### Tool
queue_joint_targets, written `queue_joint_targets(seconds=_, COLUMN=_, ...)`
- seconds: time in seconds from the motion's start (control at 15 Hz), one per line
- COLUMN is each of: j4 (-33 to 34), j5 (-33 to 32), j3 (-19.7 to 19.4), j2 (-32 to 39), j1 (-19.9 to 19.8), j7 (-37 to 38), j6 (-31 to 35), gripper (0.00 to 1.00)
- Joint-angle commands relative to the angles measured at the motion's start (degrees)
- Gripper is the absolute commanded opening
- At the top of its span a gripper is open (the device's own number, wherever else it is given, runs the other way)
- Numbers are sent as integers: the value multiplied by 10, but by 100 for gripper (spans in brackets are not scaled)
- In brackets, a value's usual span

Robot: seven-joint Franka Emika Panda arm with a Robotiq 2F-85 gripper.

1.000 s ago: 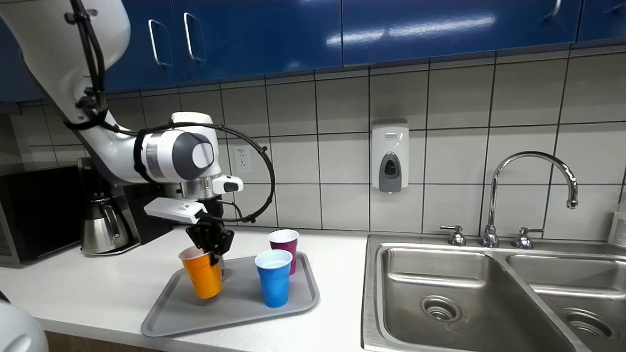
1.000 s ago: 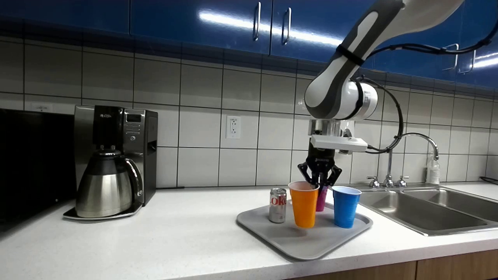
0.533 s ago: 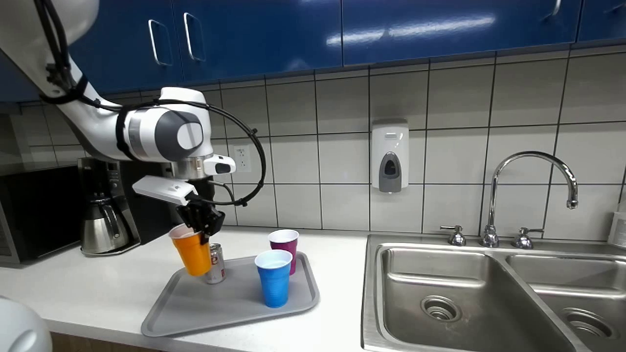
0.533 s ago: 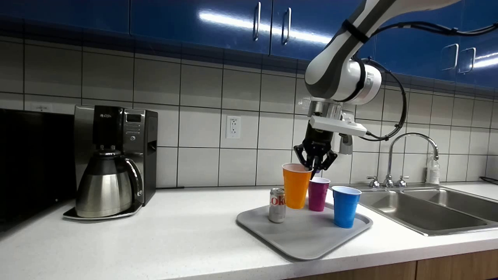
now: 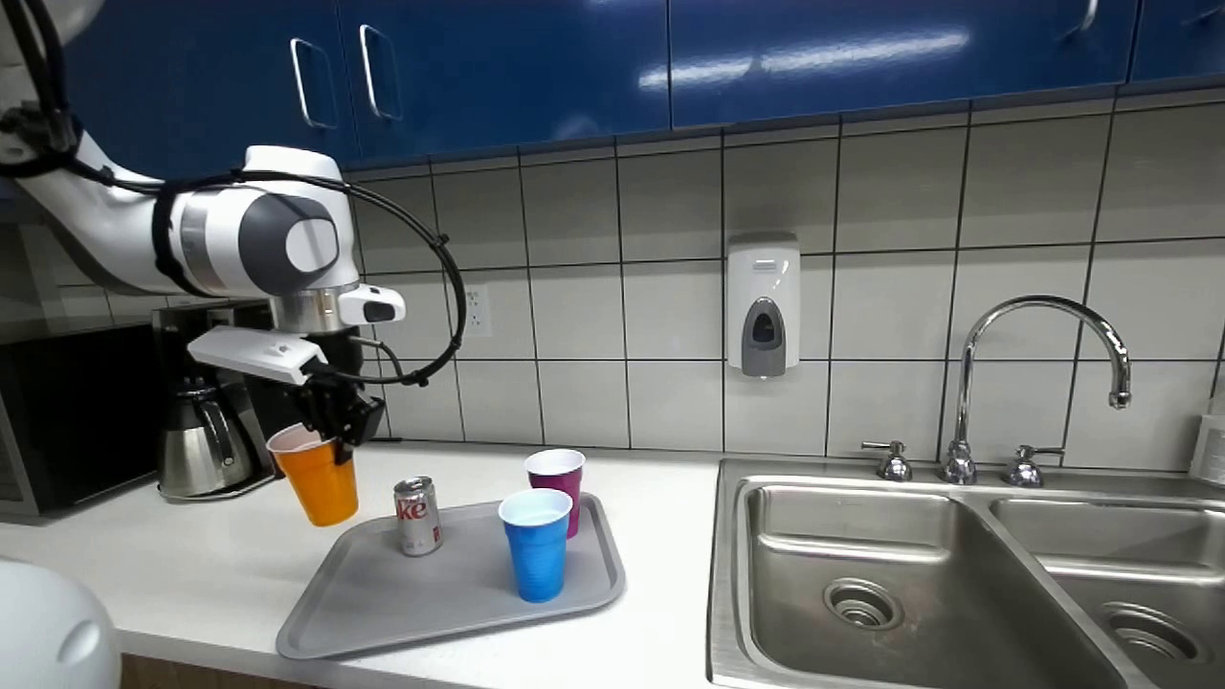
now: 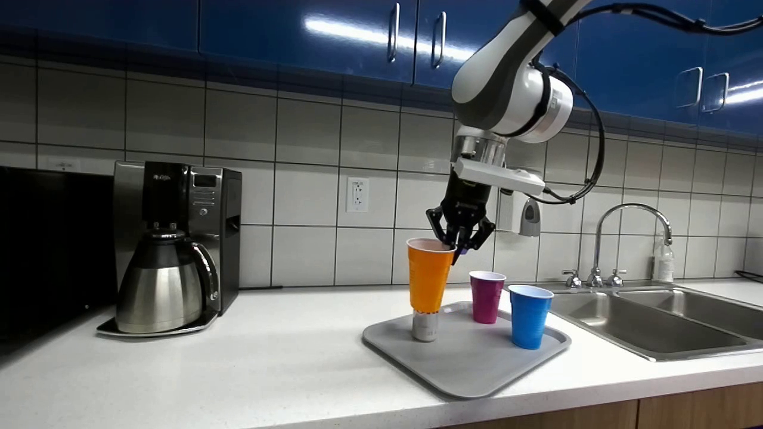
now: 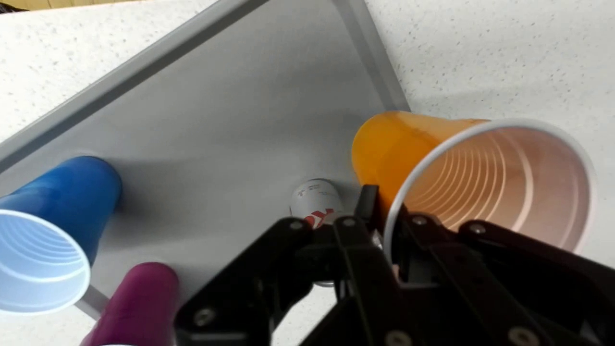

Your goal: Remove the orange, blue and purple cups from the tray

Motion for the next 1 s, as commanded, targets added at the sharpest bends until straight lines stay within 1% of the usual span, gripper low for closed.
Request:
queue_joint_targets(seconds=0.0, j4=1, j5=4, j3=27, j2=-20, j1=12, j7=40, j6=-20, gripper=2)
queue_joint_targets(seconds=0.27, j4=11, j5=-2, j3=61, j2=-17, j1=26, j7=98, j6=-26, gripper=2)
queue_joint_targets(seconds=0.67, j4=44, j5=-21, j3=115, j2=12, j1=36, j7=215, j6=-47, gripper=2)
queue_joint_targets(seconds=0.93, j4=70, j5=-42, j3=135, j2=47, j1=38, j7=290, j6=-59, gripper=2)
